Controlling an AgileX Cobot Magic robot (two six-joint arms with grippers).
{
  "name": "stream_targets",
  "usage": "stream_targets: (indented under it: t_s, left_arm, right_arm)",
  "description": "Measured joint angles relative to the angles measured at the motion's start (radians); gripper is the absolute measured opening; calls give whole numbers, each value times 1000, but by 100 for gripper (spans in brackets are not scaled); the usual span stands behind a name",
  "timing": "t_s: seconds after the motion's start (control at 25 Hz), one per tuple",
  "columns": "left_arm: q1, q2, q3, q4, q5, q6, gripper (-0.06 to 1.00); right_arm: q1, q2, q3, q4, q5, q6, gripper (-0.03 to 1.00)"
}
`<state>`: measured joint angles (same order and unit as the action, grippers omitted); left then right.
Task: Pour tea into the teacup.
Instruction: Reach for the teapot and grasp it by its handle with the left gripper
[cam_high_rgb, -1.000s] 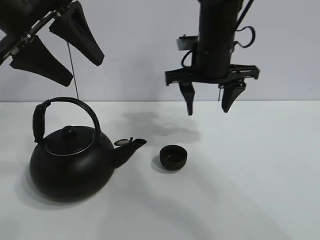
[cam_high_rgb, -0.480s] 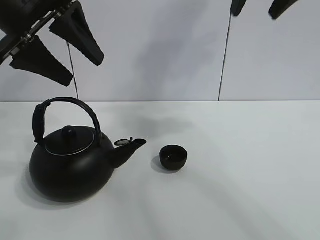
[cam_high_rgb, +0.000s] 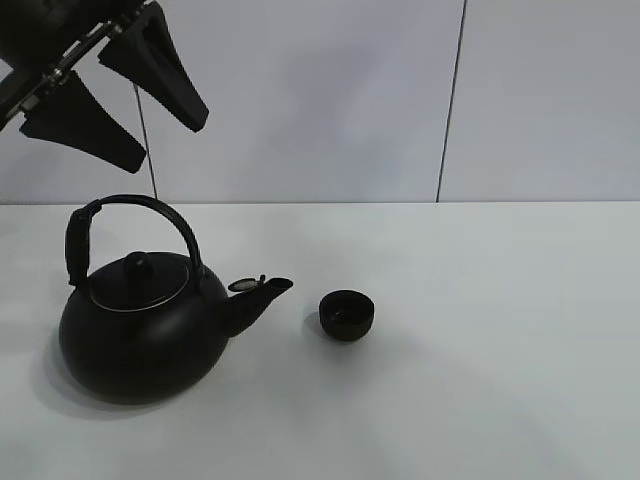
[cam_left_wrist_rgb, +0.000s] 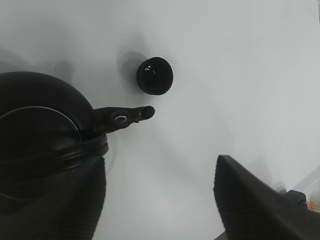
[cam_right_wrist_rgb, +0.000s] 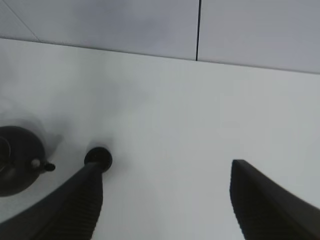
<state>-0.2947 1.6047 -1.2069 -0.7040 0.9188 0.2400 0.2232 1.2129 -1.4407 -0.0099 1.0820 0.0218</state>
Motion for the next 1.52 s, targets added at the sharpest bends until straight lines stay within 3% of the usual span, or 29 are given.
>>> stream_targets:
  t_s: [0.16, 0.4, 1.04, 1.52]
  left_arm:
    - [0, 0, 0, 0, 0, 0, 46]
    - [0, 0, 0, 0, 0, 0, 46]
    - [0, 0, 0, 0, 0, 0, 46]
    - [0, 0, 0, 0, 0, 0, 46]
  right_arm:
    - [0, -131, 231, 25, -16, 50, 50]
    - [0, -148, 471, 108, -133, 87, 50]
    - [0, 40, 567, 259, -202, 107, 50]
    - [0, 51, 602, 397, -255, 82, 49]
